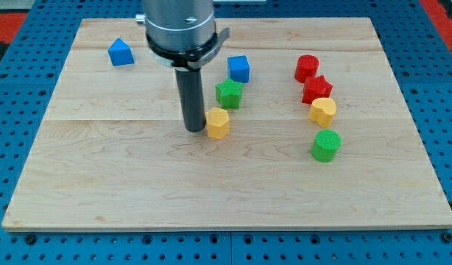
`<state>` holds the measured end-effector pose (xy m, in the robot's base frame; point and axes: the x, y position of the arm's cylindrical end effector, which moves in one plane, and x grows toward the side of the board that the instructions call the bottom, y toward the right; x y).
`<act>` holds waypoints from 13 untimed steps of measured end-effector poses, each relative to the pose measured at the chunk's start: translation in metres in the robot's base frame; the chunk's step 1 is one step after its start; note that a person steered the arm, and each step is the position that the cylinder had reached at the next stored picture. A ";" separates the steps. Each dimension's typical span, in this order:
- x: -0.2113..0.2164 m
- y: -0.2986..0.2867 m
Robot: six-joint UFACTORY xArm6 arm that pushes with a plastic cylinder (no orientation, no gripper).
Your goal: Push the blue triangle below the yellow hexagon
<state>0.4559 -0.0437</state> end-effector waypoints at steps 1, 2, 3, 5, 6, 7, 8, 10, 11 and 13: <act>0.000 0.022; 0.000 -0.046; -0.034 -0.100; -0.153 -0.088; -0.207 -0.089; -0.214 -0.151; -0.206 -0.164; -0.134 -0.161; -0.139 -0.154; -0.152 -0.132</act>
<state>0.3043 -0.1752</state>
